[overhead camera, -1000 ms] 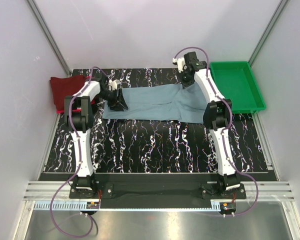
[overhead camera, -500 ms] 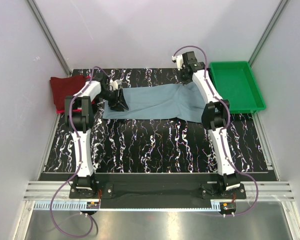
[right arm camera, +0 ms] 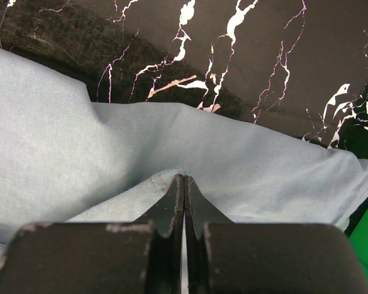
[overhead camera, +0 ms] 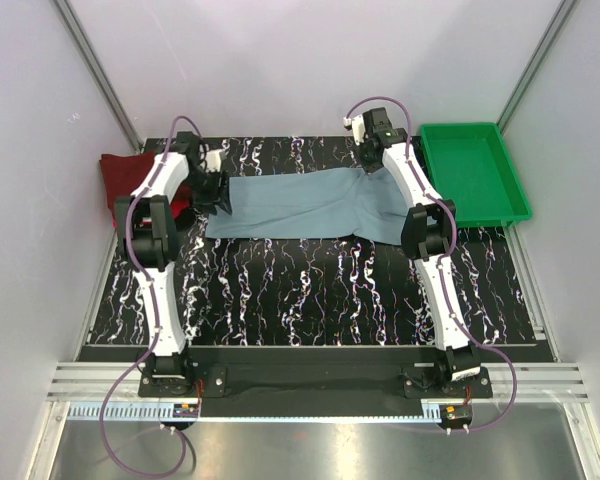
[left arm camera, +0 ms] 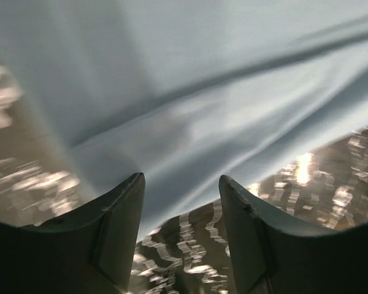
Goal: Fold and stack the t-shirts
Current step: Fold the tshirt
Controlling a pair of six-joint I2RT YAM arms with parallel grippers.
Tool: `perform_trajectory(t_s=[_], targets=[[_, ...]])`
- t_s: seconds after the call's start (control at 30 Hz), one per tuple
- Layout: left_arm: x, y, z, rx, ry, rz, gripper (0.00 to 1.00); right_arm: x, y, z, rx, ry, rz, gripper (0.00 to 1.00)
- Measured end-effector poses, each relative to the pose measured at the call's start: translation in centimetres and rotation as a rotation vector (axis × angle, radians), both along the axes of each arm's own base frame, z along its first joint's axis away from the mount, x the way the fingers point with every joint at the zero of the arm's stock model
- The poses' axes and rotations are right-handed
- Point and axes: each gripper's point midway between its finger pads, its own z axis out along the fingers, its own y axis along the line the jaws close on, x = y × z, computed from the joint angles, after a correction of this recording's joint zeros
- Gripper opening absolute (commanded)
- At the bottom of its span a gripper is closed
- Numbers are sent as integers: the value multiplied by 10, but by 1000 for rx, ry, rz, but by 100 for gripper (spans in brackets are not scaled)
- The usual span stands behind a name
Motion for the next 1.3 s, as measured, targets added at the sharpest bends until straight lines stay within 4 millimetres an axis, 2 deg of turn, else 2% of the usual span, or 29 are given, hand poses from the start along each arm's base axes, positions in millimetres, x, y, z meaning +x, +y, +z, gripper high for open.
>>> perform_trajectory(t_s=[0.17, 0.3, 0.47, 0.57, 0.6, 0.7, 0.73, 0.8, 1.07, 1.3], targets=[[11, 39, -1, 131, -25, 45, 58, 0, 0, 0, 1, 0, 0, 0], [23, 55, -2, 211, -51, 62, 57, 0, 0, 0, 1, 0, 0, 0], [25, 56, -12, 217, -36, 60, 52, 0, 0, 0, 1, 0, 0, 0], [23, 54, -20, 212, -12, 56, 45, 0, 0, 0, 1, 0, 0, 0], [22, 53, -23, 208, -4, 53, 35, 0, 0, 0, 1, 0, 0, 0], [20, 51, -26, 196, 7, 51, 23, 0, 1, 0, 1, 0, 1, 0], [20, 50, -26, 191, 7, 50, 12, 0, 1, 0, 1, 0, 1, 0], [20, 48, -25, 179, 6, 47, 0, 0, 1, 0, 1, 0, 1, 0], [24, 46, -21, 175, -9, 48, 0, 0, 1, 0, 0, 0, 1, 0], [50, 47, 2, 174, -108, 62, 0, 0, 0, 0, -5, -1, -3, 0]])
